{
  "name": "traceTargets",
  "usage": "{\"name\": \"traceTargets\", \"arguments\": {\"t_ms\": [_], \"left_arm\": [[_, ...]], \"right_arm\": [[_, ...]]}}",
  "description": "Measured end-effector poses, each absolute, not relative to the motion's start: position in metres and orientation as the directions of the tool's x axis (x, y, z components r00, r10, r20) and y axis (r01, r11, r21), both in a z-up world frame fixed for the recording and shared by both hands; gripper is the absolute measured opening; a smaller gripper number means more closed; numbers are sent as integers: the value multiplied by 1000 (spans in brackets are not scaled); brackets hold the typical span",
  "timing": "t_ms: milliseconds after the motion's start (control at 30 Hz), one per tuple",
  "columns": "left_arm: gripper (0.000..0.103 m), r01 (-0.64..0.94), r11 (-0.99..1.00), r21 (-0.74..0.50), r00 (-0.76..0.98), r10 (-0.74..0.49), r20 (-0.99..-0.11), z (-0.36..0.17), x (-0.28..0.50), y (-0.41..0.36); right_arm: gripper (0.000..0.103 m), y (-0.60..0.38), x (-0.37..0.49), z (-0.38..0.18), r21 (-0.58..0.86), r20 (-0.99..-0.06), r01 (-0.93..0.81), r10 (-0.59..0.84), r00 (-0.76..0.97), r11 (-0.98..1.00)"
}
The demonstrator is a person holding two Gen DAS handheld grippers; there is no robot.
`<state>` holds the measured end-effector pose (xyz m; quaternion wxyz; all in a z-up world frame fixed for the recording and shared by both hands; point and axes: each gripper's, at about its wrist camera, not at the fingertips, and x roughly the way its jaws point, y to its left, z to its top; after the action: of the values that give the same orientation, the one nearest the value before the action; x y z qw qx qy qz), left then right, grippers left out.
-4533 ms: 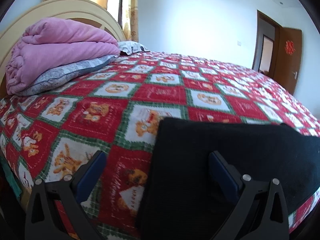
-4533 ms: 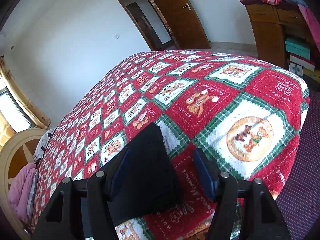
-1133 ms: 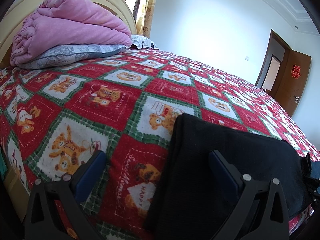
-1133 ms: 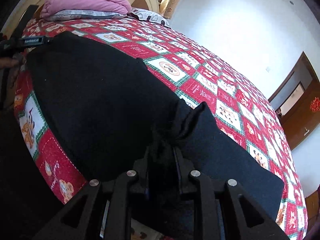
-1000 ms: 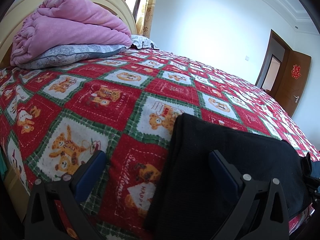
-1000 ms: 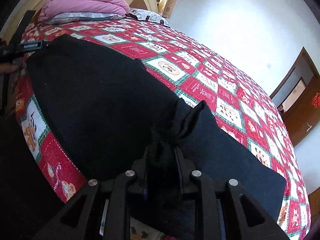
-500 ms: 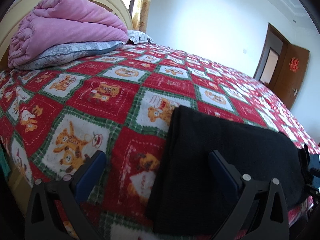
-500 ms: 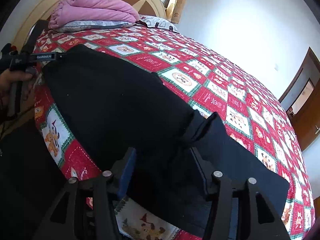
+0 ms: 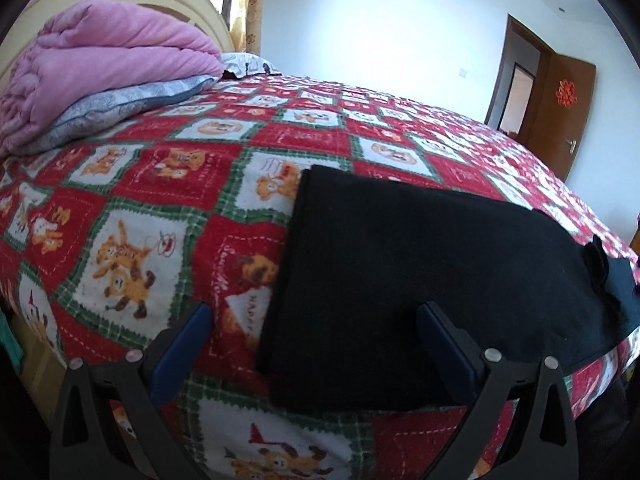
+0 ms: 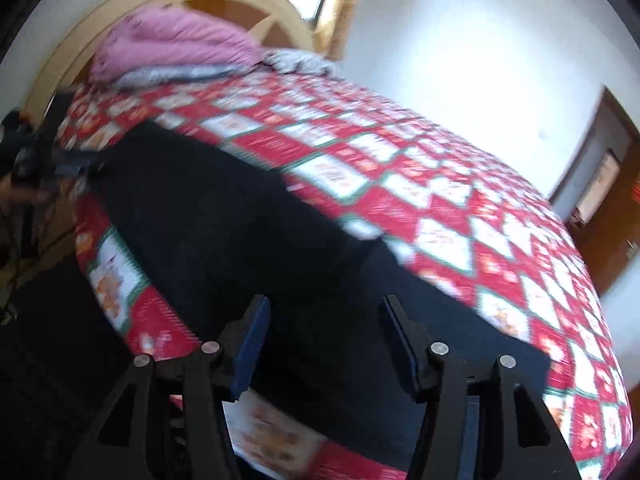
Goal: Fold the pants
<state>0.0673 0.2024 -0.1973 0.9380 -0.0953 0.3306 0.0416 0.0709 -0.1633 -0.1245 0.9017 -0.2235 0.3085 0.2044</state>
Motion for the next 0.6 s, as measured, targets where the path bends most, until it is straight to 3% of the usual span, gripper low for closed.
{"name": "traceTargets", "arguments": {"t_ms": [100, 300, 400, 533, 600], "left_arm": [[103, -138, 978, -154, 778, 11, -628, -200, 67, 204], [103, -135, 982, -131, 761, 18, -649, -200, 71, 202], [103, -147, 982, -119, 742, 30, -670, -200, 75, 201], [103, -154, 981, -120, 713, 26, -700, -197, 79, 201], [103, -153, 981, -119, 704, 24, -710, -196, 80, 201]], "right_arm": [[58, -213, 91, -114, -242, -634, -390, 160, 757, 888], [58, -311, 138, -129, -101, -689, -79, -12, 725, 992], [58, -321, 150, -154, -145, -743, -62, -67, 666, 988], [58, -324, 145, -149, -131, -732, -42, -68, 678, 991], [58, -324, 135, -134, -135, -676, -14, -82, 733, 991]]}}
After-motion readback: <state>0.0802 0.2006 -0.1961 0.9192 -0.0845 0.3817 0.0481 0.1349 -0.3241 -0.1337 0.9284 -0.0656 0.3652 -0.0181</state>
